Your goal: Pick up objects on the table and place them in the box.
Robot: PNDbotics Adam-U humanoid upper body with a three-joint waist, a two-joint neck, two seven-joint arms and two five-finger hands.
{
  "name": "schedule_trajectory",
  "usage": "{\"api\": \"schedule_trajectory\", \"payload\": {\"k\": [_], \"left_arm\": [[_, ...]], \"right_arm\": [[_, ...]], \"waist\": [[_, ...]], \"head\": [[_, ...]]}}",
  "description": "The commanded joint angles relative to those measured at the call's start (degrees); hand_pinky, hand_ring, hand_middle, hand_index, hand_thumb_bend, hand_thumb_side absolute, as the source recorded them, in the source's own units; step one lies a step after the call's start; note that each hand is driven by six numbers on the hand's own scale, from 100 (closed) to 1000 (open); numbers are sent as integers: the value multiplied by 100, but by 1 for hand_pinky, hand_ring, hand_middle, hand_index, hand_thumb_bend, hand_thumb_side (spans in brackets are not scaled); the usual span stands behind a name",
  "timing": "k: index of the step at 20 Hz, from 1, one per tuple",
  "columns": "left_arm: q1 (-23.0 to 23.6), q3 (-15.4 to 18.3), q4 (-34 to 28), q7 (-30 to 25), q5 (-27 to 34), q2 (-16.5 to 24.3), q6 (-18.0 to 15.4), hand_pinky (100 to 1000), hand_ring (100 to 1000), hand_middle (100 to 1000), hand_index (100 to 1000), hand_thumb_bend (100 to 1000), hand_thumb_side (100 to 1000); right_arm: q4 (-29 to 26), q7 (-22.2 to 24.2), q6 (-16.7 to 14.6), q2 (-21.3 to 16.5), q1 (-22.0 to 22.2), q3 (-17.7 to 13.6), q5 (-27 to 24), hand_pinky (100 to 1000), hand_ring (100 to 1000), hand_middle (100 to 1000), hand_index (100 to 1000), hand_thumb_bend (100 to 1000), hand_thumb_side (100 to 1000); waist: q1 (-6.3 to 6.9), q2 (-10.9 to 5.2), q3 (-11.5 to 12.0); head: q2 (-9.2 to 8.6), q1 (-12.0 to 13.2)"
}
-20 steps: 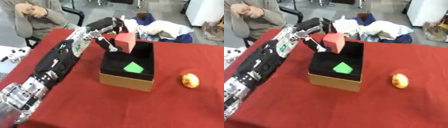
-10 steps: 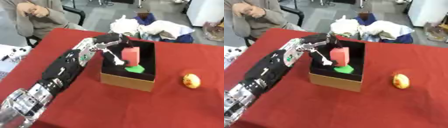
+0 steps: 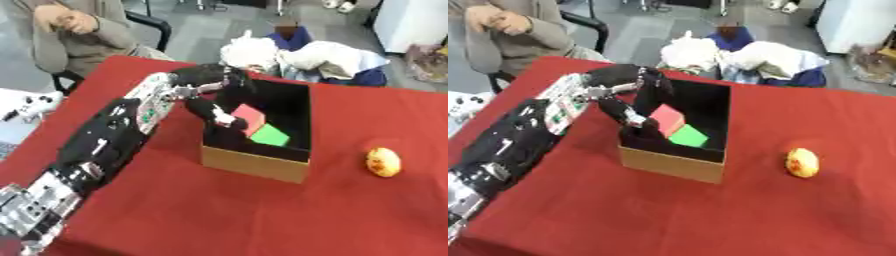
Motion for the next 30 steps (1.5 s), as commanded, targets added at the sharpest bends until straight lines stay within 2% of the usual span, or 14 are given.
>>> {"api": "schedule_trajectory", "payload": {"k": [1,4,6,7,8,10,12,15,20,25,30], "left_arm": [[121,265,-631,128,652,432,245,715,723,751,835,593,985],[531,564,-1282,225,1565,643,618,686,686,707,805,468,888],[885,792,-1766,262,2188,744,884,677,675,692,793,428,845],[1080,920,-2010,284,2459,762,1012,671,668,683,788,412,832],[1271,1034,-2246,305,2688,759,1128,667,663,678,785,397,830],[1642,1219,-2656,316,3069,670,1340,655,651,664,776,336,849],[2004,1387,-2999,292,3344,484,1503,651,646,656,771,316,870],[2405,1565,-3315,256,3500,215,1715,644,639,648,765,299,902],[2721,1709,-3540,226,3561,-93,1918,642,637,646,763,316,893],[2861,1795,-3614,223,3567,-253,2034,643,638,646,762,320,898],[2915,1840,-3580,193,3527,-325,2097,644,639,648,762,320,906]], "right_arm": [[-4,916,-985,-233,-149,-58,53,706,599,581,683,100,244],[125,877,-1047,-286,-296,-15,137,705,605,591,688,100,237],[256,853,-1118,-323,-436,41,224,704,608,597,695,100,233],[344,849,-1153,-345,-526,79,282,704,611,600,698,100,201],[434,856,-1171,-359,-625,127,350,704,614,603,702,100,214],[609,904,-1184,-350,-837,237,495,709,627,620,727,100,332],[856,1005,-1188,-289,-1083,344,692,714,639,633,746,100,415],[1332,1191,-1188,-128,-1426,467,1011,725,665,660,788,100,557],[2100,1360,-1189,197,-1789,522,1677,737,695,689,812,100,649],[2638,1269,-1189,465,-1930,510,2559,747,722,717,823,100,660],[2815,765,-1189,602,-1942,480,3535,750,741,740,835,189,673]], "waist": [[-16,-122,37],[-39,-135,121],[-49,-143,187],[-53,-147,232],[-56,-150,273],[-57,-163,359],[-61,-172,446],[-64,-185,560],[-51,-221,700],[-40,-237,759],[-42,-239,768]], "head": [[37,-73],[58,-173],[75,-251],[80,-301],[87,-343],[101,-429],[100,-530],[113,-683],[102,-836],[107,-933],[105,-953]]}}
